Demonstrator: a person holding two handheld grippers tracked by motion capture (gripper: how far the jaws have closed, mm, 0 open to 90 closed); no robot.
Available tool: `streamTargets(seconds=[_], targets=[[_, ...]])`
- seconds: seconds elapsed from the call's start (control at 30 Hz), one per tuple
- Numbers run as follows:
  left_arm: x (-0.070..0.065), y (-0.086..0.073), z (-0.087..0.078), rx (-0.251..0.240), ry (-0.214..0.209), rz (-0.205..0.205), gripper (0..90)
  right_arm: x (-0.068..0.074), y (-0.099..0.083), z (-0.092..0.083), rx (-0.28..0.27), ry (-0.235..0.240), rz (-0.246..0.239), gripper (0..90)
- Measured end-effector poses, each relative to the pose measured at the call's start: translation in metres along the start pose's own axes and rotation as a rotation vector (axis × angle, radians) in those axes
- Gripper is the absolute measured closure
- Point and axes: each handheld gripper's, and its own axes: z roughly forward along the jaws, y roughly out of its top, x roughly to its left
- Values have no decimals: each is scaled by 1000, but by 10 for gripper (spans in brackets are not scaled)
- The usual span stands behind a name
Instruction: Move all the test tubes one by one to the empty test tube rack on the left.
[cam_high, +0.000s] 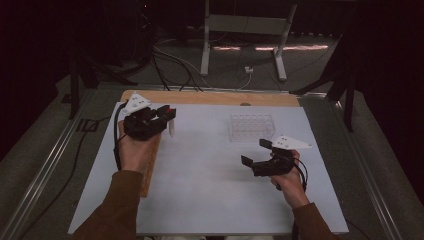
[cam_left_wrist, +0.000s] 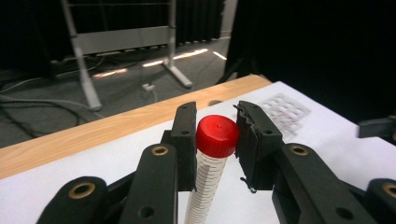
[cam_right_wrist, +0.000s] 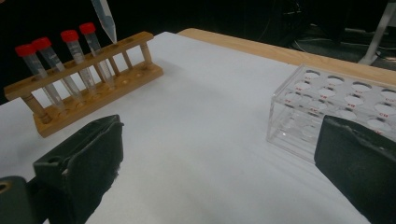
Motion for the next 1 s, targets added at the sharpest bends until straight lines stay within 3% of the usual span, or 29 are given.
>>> streamTargets(seconds=[0.2, 0.4, 0.7, 1.0], targets=[[24, -6, -6, 4, 49, -37, 707, -3, 0, -7, -17, -5, 9, 14], [38, -16, -7, 16, 95, -60, 707, -4, 1, -11, -29, -7, 12, 15], [54, -26, -8, 26, 148, -90, 707, -5, 1, -10, -21, -1, 10, 15], [62, -42, -7, 66, 155, -120, 704, -3, 0, -10, -17, -2, 5, 15]])
